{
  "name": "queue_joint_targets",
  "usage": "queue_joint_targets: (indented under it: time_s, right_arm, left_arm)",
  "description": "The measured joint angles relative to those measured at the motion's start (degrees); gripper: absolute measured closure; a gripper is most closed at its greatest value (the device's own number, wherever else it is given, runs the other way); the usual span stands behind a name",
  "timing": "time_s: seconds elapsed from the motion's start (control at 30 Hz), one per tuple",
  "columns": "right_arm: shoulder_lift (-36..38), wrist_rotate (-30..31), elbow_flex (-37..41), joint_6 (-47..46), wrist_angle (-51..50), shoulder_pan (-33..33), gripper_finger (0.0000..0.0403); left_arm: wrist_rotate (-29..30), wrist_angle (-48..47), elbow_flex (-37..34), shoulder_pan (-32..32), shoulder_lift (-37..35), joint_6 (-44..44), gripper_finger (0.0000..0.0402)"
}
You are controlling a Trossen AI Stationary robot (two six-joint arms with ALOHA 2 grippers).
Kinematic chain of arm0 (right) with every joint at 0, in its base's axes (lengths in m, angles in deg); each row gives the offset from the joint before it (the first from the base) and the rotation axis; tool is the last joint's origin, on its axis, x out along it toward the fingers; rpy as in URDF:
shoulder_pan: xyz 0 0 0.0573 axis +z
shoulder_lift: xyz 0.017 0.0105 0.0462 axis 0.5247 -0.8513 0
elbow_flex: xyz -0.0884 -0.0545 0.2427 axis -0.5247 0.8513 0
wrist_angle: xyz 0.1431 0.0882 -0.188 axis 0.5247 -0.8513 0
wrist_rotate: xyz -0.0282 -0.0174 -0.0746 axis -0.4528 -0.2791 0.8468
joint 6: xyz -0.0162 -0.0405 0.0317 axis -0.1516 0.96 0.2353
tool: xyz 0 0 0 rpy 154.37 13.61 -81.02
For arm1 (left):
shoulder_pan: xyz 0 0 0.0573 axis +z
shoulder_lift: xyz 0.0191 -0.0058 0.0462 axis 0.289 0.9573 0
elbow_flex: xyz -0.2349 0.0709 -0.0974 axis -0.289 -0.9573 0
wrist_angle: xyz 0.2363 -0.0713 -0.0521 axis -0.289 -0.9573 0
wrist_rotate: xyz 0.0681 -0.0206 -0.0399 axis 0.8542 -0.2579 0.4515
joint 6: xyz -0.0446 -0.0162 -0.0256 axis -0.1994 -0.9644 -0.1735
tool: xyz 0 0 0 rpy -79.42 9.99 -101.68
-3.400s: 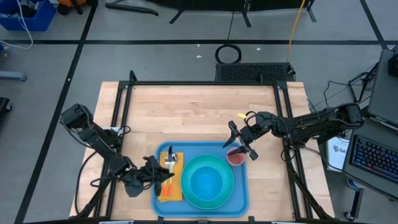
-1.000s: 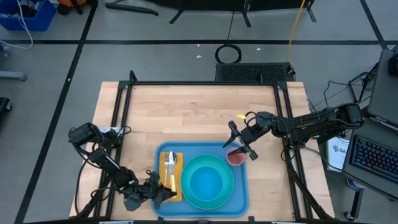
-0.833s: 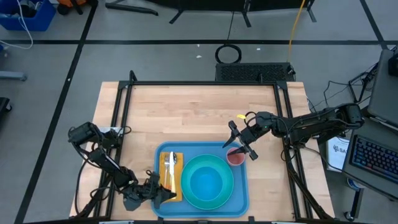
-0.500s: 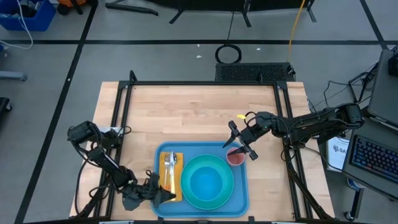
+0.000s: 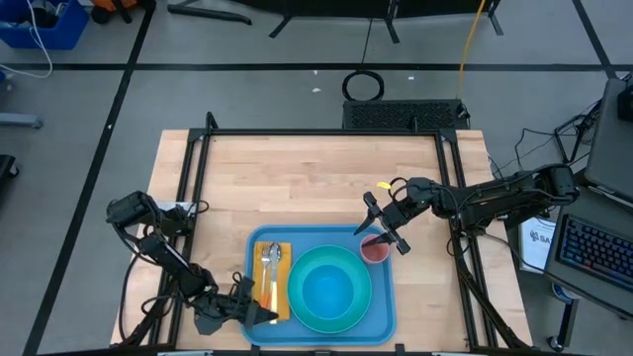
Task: Set up tray
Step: Put the yellow knife on the yellow napkin to the right of the orange spoon
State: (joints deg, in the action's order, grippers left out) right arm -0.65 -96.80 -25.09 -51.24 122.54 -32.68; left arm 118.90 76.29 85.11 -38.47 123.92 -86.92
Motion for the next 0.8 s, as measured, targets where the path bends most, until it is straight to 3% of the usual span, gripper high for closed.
queue_joint_targets:
  time_s: [0.6, 0.8]
  right_arm:
    - [0.0, 0.0, 0.0, -0.06, 2.52, 0.01, 0.0248]
    - [0.0, 0.0, 0.0, -0.06, 2.58, 0.0, 0.0248]
  left_arm:
    - [-4.88, -2.87, 0.13, 1.36, -0.04, -14.49, 0.0348]
    - [-10.83, -2.79, 0.13, 3.74, -0.04, -16.12, 0.0348]
